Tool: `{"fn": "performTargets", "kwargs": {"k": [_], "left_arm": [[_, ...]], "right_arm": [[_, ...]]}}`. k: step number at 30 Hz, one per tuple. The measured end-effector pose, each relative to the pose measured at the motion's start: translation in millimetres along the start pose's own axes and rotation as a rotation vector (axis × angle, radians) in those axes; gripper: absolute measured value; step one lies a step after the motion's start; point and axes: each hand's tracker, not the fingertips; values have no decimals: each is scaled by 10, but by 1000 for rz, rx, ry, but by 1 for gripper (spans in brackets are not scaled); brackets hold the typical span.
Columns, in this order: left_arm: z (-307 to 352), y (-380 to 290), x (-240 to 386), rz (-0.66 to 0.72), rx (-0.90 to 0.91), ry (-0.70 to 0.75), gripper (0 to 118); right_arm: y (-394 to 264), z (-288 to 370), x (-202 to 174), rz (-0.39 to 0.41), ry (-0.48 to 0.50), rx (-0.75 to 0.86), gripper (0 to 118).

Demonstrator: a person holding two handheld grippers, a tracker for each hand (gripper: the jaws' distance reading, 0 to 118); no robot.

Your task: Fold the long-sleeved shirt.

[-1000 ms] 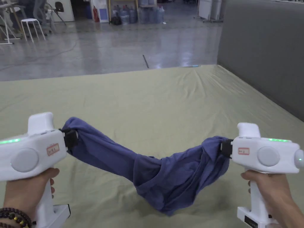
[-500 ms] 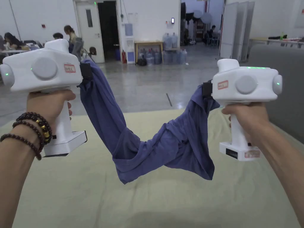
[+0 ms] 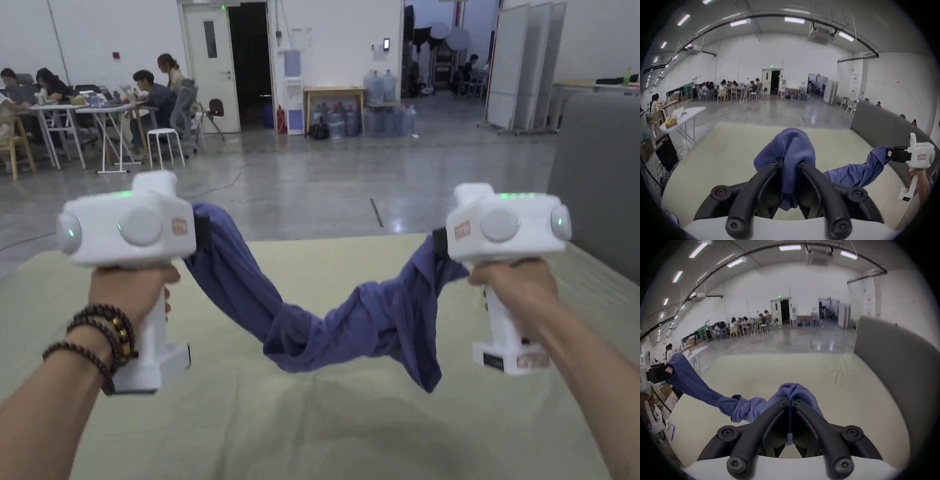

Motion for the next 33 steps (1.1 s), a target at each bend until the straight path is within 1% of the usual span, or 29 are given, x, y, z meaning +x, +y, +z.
{"fn": "performTargets", "kwargs": {"k": [2,4,5,7,9,11,14,15,18,20,21,22,24,26,27,29,30,31,32,33], "left_arm": [[-281,-453,-62,11,-79,11,12],[-429,-887,-110,39,-149,1,12],[-457,-1092,-139,37,-190,-2,12],[-379,-1398,-213,45,-201,5,12],[-106,-1589,-282,106,-181,-20,12],[287,-1761,-344,137,-113,-43,12],[981,-2116,-334,117,-96,-36,12],[1174,-2254,-335,117,-84,-15,12],[1704,-2749,-378,144,-100,22,12],[1996,-3091,-450,156,-157,36,12],[2090,-3248,-484,159,-182,56,12],[2200,-3402,-528,166,-204,77,12],[2341,-3608,-611,182,-239,86,12],[2419,-3744,-668,196,-256,99,12],[2417,-3788,-696,199,-268,98,12],[2390,-3822,-715,208,-266,111,13],[2382,-3812,-725,219,-266,108,23],[2376,-3789,-725,247,-282,90,61],[2381,-3755,-717,267,-288,103,118],[2391,-3718,-719,269,-294,109,118]], "right_arm": [[-479,-327,35,-44,16,-91,4],[-939,-477,39,-58,25,-158,4],[-1143,-508,49,-57,40,-184,4],[-1424,-453,80,-46,34,-195,4],[-1574,-210,149,-55,52,-169,4],[-1668,137,192,-71,82,-109,4],[-1937,764,201,-32,108,-79,4],[-2047,929,209,-35,111,-72,4],[-2467,1450,216,-44,117,-88,4],[-2795,1700,252,-46,111,-158,4],[-2939,1787,268,-44,99,-186,4],[-3099,1885,282,-47,67,-199,4],[-3335,1954,338,-58,74,-262,4],[-3515,1974,339,-57,44,-298,4],[-3590,1953,333,-39,41,-327,4],[-3662,1918,285,-12,24,-330,4],[-3666,1910,273,0,24,-329,6],[-3658,1926,263,10,31,-324,26],[-3642,1930,282,16,22,-307,86],[-3599,1975,279,16,10,-298,118]]}}
